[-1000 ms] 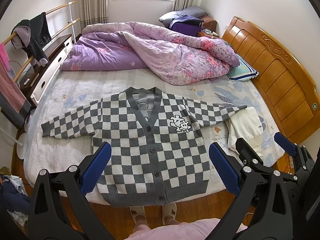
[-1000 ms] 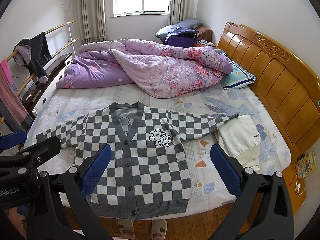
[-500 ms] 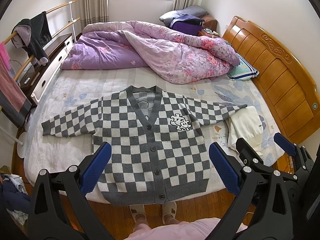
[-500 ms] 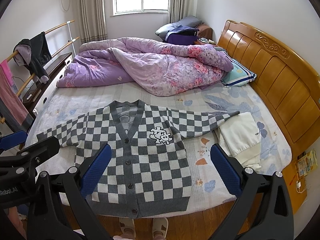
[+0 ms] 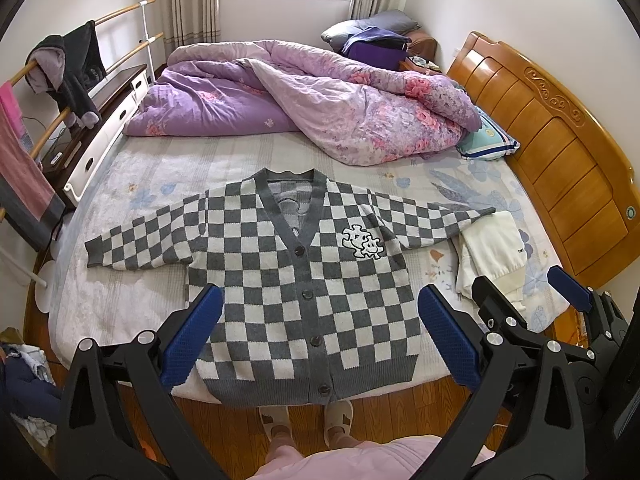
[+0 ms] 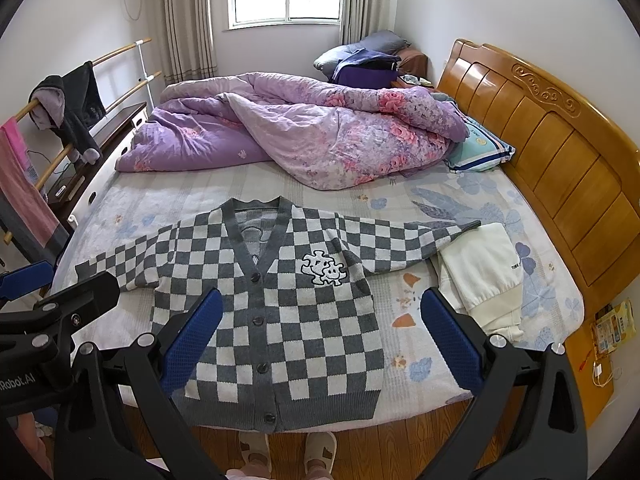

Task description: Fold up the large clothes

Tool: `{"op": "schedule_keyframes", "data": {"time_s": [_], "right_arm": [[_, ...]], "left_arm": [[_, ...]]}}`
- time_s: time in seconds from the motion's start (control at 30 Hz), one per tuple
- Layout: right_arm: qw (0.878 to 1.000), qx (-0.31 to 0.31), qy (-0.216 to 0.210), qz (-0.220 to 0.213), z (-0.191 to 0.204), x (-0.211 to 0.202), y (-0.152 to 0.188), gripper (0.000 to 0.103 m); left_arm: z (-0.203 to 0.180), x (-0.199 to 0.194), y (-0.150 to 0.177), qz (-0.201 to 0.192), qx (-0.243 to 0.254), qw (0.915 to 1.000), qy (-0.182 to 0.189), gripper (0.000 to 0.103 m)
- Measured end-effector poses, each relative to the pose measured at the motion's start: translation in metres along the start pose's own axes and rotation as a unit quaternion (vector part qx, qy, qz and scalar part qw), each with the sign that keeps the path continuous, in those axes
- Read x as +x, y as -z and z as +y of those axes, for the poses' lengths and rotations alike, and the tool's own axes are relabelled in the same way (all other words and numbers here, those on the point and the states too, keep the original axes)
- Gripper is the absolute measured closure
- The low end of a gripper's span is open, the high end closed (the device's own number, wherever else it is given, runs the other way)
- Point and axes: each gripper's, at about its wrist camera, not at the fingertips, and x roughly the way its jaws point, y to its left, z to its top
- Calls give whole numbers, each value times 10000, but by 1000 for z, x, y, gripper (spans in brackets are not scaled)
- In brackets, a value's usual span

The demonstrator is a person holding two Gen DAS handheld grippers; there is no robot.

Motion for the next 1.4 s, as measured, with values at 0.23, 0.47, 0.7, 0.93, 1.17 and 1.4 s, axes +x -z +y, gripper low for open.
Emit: {"op": "schedule_keyframes", "data": {"time_s": [0.23, 0.47, 0.7, 0.93, 1.17, 1.4], "right_arm": [[10000, 2, -45, 36, 4, -2, 11, 8], [9995, 7, -222, 204, -4, 1, 12, 8], [9970, -198, -657, 369, -4, 4, 10, 8], [9871, -715, -1326, 543, 5, 10, 9, 8], [9721, -1006, -1897, 948, 15, 23, 18, 8], [9607, -1110, -2252, 1181, 38, 30, 18, 9]], "left_arm": [[0, -2, 1, 24, -42, 10000, -7, 5], [5, -7, 12, 87, -256, 9995, -147, 5], [16, -11, 38, 188, -805, 9954, -483, 5], [33, -26, 62, 278, -1584, 9826, -935, 5], [51, -40, 91, 502, -2185, 9670, -1212, 5], [76, -41, 100, 600, -2547, 9580, -1171, 5]]}}
